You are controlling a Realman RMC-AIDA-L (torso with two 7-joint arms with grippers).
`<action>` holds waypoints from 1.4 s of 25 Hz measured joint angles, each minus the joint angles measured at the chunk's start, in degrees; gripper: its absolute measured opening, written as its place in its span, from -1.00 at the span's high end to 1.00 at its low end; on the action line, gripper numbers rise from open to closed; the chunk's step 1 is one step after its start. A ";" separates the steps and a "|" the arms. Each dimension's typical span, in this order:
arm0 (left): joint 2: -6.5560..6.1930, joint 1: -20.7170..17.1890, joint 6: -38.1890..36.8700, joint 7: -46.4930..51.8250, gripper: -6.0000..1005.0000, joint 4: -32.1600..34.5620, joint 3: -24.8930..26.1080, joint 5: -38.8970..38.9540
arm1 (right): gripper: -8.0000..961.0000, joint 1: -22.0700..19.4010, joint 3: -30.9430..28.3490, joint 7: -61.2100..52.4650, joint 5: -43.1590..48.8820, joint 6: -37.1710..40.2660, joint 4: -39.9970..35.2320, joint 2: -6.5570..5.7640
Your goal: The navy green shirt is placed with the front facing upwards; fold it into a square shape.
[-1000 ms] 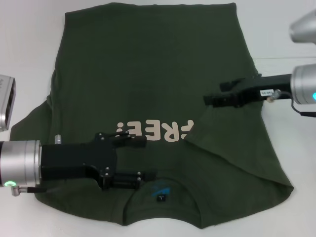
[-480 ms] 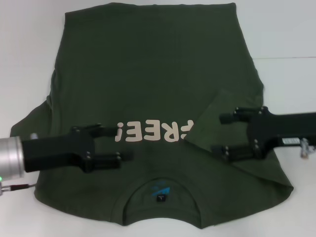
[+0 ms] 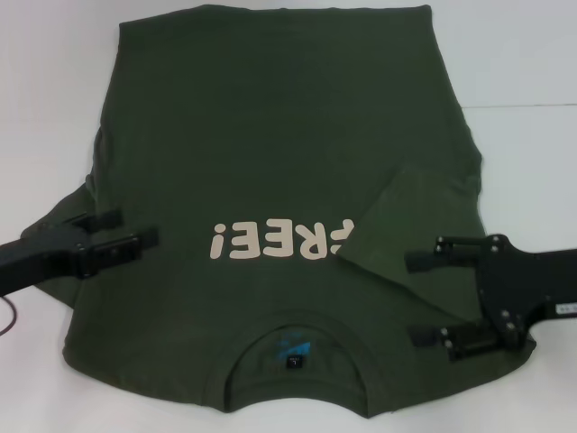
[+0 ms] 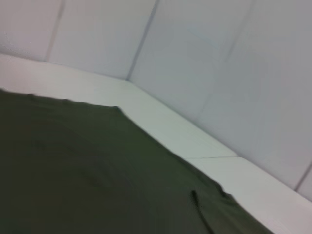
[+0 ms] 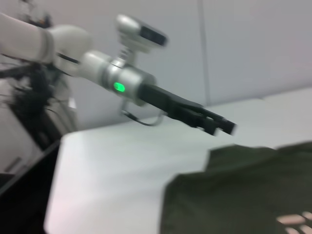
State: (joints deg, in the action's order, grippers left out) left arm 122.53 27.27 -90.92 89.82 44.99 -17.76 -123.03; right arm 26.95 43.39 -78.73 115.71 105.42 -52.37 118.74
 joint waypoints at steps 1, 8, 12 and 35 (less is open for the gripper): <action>-0.03 -0.40 0.22 0.64 -0.74 0.25 0.32 -0.06 | -0.93 -0.26 -1.83 1.83 -0.07 2.61 0.58 0.05; 0.28 -1.63 4.70 9.74 -0.74 4.76 0.05 -2.91 | -0.92 -1.63 -8.82 7.10 -0.65 8.02 3.49 -0.23; 0.19 -1.18 7.79 18.09 -0.74 7.87 -0.59 -6.49 | -0.92 -2.53 -9.08 6.94 -1.64 8.11 3.84 -0.59; 0.09 4.50 16.43 57.70 -0.74 20.86 -17.39 -32.91 | -0.91 -0.71 -2.05 7.23 0.22 4.88 6.59 0.79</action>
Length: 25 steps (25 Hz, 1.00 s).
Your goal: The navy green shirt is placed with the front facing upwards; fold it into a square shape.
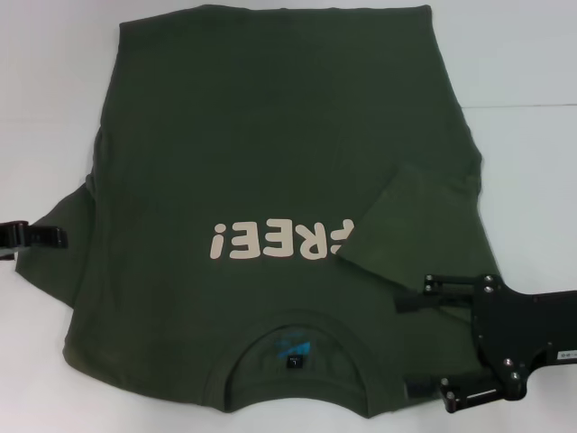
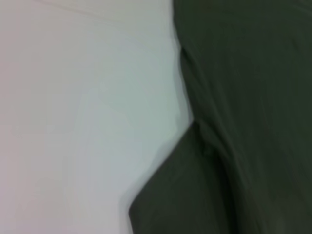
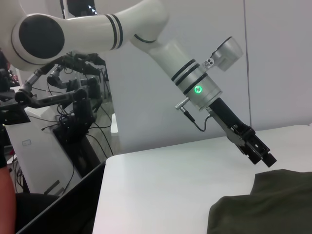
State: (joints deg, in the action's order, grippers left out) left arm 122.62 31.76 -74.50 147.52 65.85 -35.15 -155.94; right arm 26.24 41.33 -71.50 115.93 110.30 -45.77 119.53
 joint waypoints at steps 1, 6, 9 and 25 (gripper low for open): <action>-0.06 0.03 0.80 0.49 -0.74 -0.13 -0.15 -0.16 | -0.91 0.13 0.09 -0.05 0.00 -0.29 0.19 0.00; -0.10 0.09 2.30 0.76 -0.74 -0.96 -0.22 -1.15 | -0.91 0.57 0.75 -0.26 0.00 -1.01 0.43 0.00; -0.10 0.13 3.23 0.81 -0.74 -2.03 -0.15 -1.44 | -0.91 0.86 0.78 -0.34 -0.01 -1.41 0.53 0.02; -0.50 0.27 7.56 0.90 -0.74 -6.18 -0.27 -1.72 | -0.91 1.63 1.74 -0.47 -0.01 -3.01 1.81 0.19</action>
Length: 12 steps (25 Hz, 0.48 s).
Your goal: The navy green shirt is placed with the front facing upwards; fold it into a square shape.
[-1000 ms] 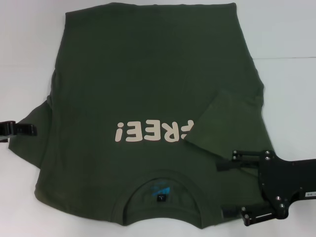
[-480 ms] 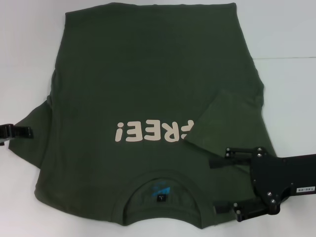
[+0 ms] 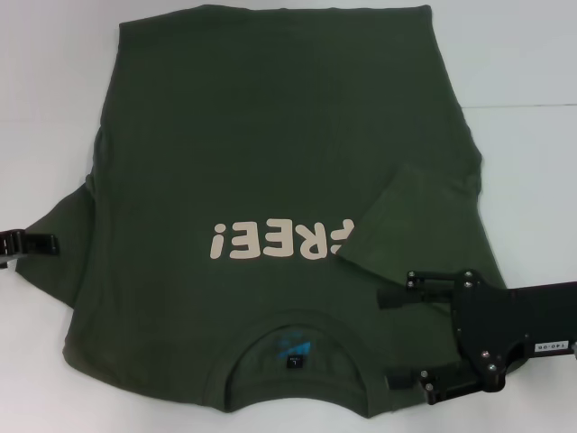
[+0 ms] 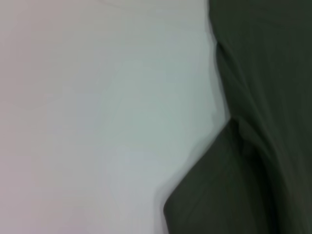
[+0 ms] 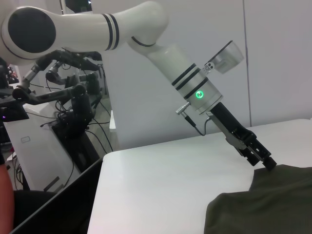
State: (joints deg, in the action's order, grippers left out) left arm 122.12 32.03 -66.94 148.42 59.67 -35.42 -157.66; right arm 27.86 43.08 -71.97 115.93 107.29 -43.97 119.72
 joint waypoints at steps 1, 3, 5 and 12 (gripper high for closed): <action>-0.06 0.00 0.45 0.00 -0.74 -0.42 0.00 -0.24 | -0.91 0.00 0.04 0.00 0.00 -0.15 0.12 -0.01; -0.07 -0.01 0.66 -0.01 -0.74 -0.57 0.00 -0.45 | -0.91 0.00 0.10 -0.01 0.00 -0.51 0.43 -0.01; -0.08 -0.03 0.91 0.01 -0.74 -0.59 0.00 -0.80 | -0.91 0.00 0.23 -0.01 0.00 -0.80 0.65 -0.01; 0.02 -0.01 1.18 -0.03 -0.74 -1.17 0.00 -0.90 | -0.91 0.05 0.60 -0.01 0.00 -1.35 0.72 -0.01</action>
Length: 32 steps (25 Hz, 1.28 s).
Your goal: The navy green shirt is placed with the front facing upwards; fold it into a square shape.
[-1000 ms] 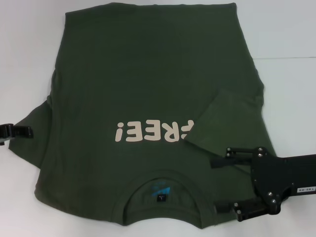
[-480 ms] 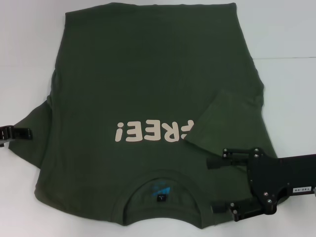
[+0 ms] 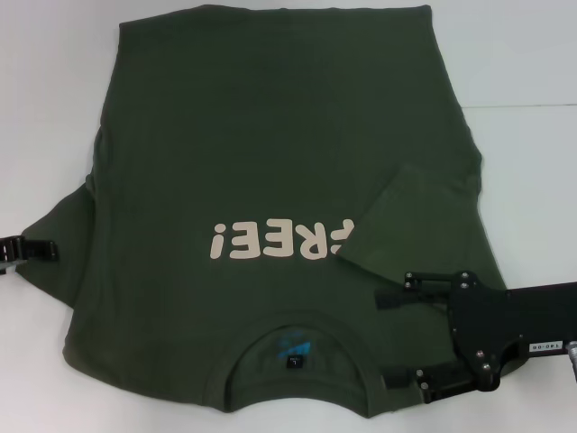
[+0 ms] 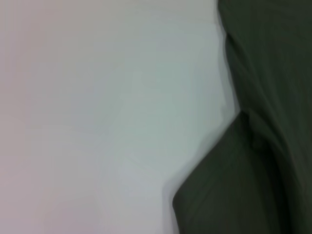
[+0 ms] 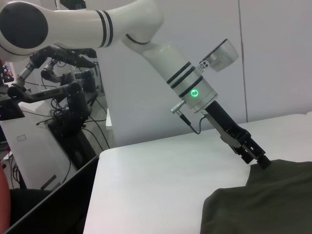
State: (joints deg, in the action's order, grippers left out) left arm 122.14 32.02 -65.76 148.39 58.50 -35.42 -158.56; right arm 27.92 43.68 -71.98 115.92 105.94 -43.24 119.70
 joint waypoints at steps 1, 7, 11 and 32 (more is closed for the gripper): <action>0.03 0.03 0.15 -0.06 -0.74 -0.21 0.00 0.00 | -0.91 0.01 0.00 0.00 0.00 -0.05 0.00 0.00; 0.18 0.28 0.37 -0.23 -0.74 -0.48 -0.03 0.00 | -0.91 0.04 0.11 0.00 0.00 -0.47 0.00 0.00; 0.18 0.70 0.38 -0.14 -0.74 -0.67 -0.09 0.01 | -0.91 0.04 0.11 0.00 0.00 -0.58 0.03 0.00; 0.03 0.74 1.15 -0.40 -0.74 -1.56 -0.09 -0.53 | -0.91 0.03 0.09 0.00 0.00 -0.92 0.81 0.00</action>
State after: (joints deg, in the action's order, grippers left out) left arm 122.18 32.76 -64.61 147.98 56.94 -35.51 -159.09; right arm 27.95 43.77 -71.98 115.93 105.02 -42.43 119.70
